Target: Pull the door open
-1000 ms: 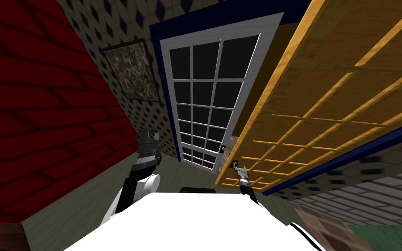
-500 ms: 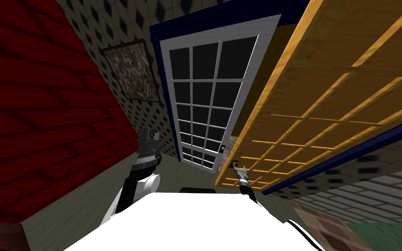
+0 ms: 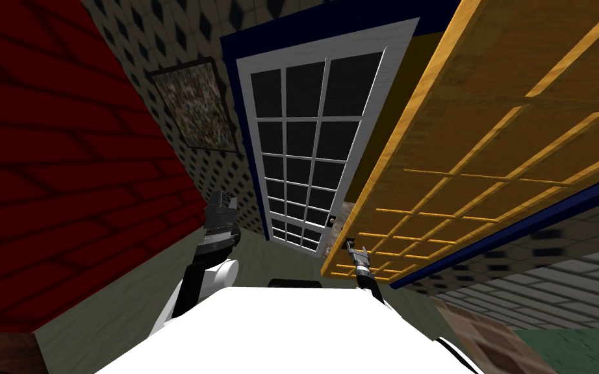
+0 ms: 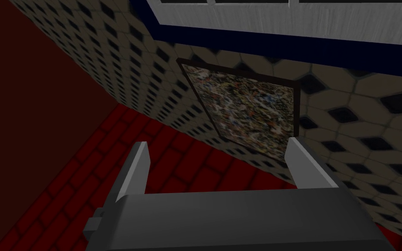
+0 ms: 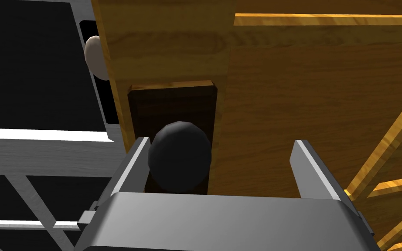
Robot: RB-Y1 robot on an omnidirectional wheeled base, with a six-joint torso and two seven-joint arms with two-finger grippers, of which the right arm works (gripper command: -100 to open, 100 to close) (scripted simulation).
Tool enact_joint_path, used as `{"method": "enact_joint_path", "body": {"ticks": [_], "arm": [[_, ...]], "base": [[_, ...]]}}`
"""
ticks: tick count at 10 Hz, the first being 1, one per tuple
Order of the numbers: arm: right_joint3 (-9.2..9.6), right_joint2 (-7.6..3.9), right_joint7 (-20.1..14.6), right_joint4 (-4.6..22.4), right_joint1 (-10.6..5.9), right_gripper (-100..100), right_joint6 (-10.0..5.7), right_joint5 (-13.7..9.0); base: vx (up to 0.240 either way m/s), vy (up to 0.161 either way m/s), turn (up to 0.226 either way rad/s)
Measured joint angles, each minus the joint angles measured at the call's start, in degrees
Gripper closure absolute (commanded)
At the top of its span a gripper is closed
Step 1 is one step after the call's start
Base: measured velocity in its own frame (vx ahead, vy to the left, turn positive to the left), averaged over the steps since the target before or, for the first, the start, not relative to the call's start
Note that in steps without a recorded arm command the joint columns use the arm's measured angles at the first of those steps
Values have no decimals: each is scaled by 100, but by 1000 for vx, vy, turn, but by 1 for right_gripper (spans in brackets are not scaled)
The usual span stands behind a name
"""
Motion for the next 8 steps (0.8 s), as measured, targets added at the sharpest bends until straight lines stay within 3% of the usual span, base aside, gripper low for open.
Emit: {"method": "enact_joint_path", "body": {"ticks": [2, 4, 5, 8], "arm": [[190, -74, -127, -184, -6, 100, -95, 101], [423, -173, -381, -86, -69, 100, -276, 225], [475, -187, -426, -141, -13, 100, -304, 249], [739, -378, -670, -228, 90, 100, -410, 375]], "base": [[-190, -58, 167], [-187, -69, 99], [-105, -44, 85], [-153, -54, 152]]}}
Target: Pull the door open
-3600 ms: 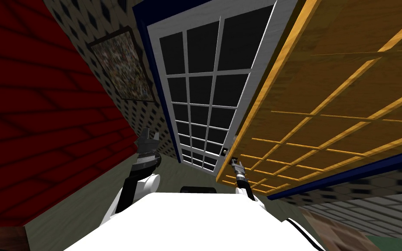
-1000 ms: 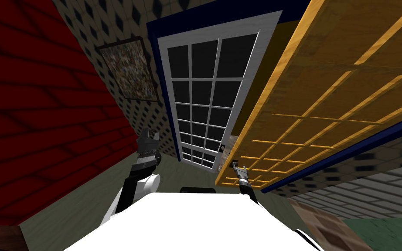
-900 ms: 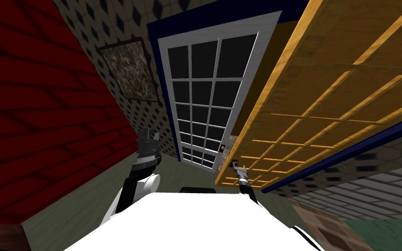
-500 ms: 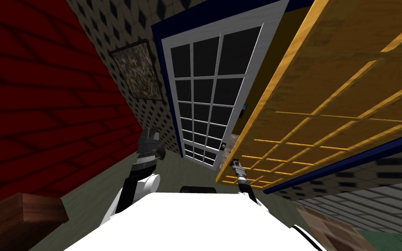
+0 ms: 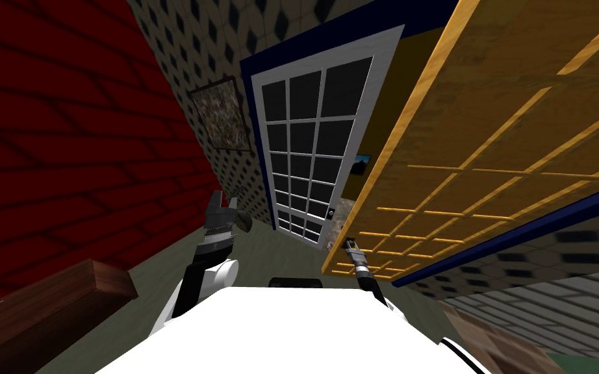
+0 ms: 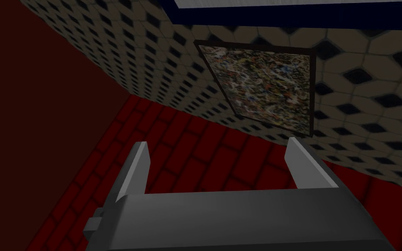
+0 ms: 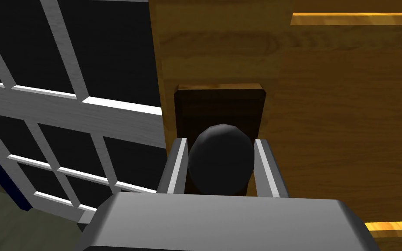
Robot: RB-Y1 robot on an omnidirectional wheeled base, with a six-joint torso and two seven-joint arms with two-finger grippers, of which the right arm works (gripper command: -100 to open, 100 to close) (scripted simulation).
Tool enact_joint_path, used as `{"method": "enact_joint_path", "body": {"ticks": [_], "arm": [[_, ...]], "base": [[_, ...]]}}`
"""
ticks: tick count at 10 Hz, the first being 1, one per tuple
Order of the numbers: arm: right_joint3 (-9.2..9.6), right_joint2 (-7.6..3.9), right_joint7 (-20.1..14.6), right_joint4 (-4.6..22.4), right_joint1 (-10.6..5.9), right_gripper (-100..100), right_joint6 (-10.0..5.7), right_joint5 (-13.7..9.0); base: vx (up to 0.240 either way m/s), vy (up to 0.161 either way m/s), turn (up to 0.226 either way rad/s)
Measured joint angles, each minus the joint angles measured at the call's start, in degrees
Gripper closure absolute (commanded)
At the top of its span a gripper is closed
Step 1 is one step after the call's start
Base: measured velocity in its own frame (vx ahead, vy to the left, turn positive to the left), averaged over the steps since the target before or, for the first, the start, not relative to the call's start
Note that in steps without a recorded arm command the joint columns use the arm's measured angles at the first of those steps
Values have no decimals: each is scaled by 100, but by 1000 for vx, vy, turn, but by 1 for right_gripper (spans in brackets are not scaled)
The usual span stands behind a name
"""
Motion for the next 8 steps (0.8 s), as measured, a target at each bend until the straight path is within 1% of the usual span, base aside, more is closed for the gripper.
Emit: {"method": "enact_joint_path", "body": {"ticks": [1, 3, 4, 5, 6, 7, 8], "arm": [[94, -107, -98, -98, 52, 100, -45, 44], [329, -242, -338, -109, 59, 100, -213, 165], [437, -334, -452, -140, 82, 100, -280, 219], [523, -414, -545, -202, 123, 100, -321, 260], [550, -409, -561, -205, 143, 100, -320, 272], [603, -484, -590, -279, 240, 100, -371, 289], [664, -522, -644, -271, 264, 100, -463, 315]], "base": [[-204, -110, 158], [-200, -68, 162], [-219, -53, 114], [-99, -25, 25], [-141, -39, 113], [-221, -92, 119], [-211, -88, 124]]}}
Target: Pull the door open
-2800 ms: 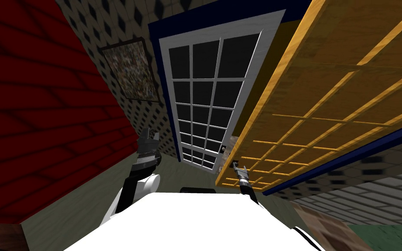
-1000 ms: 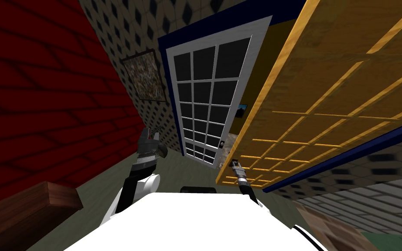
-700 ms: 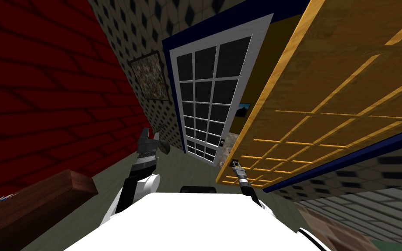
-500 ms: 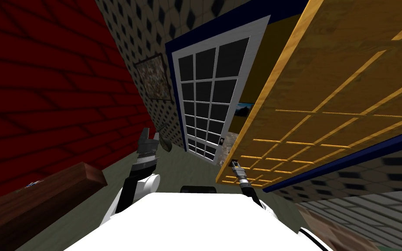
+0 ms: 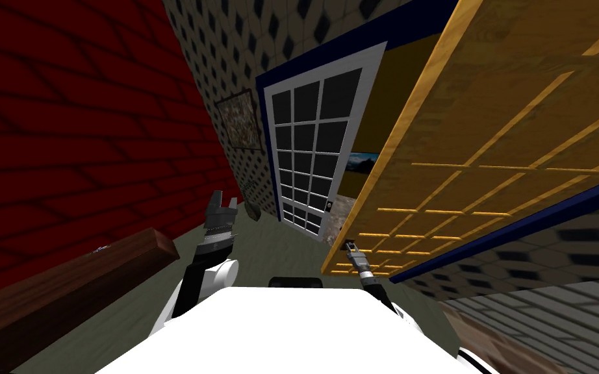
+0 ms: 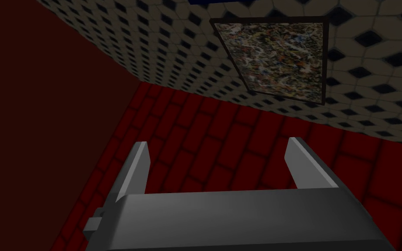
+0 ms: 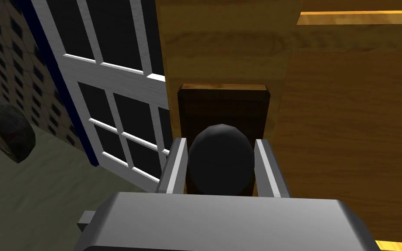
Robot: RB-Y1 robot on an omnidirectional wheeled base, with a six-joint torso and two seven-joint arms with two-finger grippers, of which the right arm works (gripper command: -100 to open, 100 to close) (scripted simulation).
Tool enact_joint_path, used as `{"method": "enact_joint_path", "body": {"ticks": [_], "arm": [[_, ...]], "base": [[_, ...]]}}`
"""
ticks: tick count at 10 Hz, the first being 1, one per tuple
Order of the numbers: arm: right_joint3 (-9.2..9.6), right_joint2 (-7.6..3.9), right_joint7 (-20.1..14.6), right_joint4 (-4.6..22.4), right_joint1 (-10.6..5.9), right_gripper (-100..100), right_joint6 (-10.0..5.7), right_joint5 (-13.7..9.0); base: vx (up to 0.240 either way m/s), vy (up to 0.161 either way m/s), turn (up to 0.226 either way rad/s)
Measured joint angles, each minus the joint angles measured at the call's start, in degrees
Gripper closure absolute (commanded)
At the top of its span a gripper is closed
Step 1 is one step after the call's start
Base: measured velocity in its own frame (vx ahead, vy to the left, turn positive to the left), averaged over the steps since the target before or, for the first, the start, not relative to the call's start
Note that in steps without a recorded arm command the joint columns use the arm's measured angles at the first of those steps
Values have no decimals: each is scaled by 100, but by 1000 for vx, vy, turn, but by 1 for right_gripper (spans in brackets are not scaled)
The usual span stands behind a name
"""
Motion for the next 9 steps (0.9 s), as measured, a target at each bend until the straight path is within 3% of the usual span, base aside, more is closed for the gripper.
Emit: {"method": "enact_joint_path", "body": {"ticks": [3, 5, 7, 9], "arm": [[202, -95, -195, 162, 50, 100, -304, 93], [343, -229, -314, 138, 178, 100, -521, 149], [397, -234, -359, 219, 205, 100, -606, 168], [471, -282, -440, 322, 222, 100, -799, 185]], "base": [[-182, -58, 104], [-166, -55, 68], [-205, -74, 173], [-247, -95, 221]]}}
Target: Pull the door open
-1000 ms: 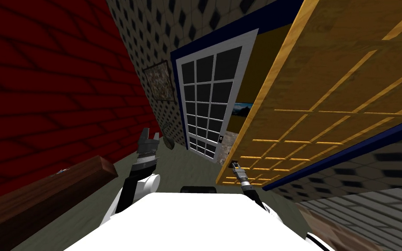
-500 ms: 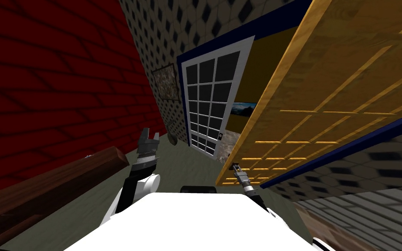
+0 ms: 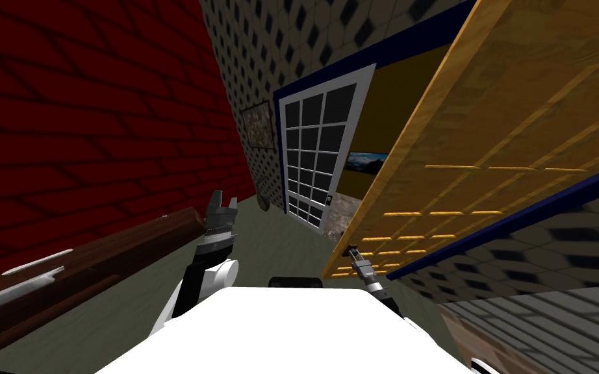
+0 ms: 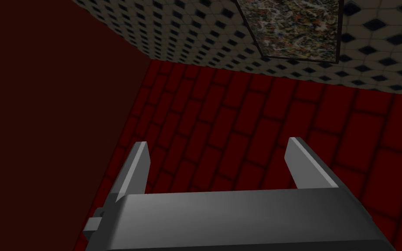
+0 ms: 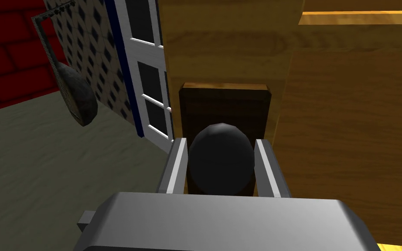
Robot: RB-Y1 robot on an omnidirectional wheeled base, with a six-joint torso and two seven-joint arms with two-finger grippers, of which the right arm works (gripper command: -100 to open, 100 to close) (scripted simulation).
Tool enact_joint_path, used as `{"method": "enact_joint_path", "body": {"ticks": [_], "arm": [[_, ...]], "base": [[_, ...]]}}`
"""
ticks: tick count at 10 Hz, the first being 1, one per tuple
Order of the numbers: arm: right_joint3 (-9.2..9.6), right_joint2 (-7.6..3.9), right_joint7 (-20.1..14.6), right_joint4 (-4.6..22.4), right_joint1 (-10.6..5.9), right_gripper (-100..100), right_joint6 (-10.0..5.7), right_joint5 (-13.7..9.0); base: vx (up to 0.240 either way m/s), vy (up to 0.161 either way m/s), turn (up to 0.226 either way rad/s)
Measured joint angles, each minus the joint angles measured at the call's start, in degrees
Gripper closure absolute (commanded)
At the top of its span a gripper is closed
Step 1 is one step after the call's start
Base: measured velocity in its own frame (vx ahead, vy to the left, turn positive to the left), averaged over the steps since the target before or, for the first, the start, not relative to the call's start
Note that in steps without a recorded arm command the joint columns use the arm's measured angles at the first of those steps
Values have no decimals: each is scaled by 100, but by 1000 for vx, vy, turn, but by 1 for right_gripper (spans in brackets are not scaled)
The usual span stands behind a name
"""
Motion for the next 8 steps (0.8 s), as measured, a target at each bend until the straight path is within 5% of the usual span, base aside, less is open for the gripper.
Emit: {"method": "enact_joint_path", "body": {"ticks": [5, 8], "arm": [[192, -139, -168, 140, 139, 100, -359, 43], [202, -161, -195, 199, 134, 100, -396, 38]], "base": [[-187, -57, 110], [-188, -60, 161]]}}
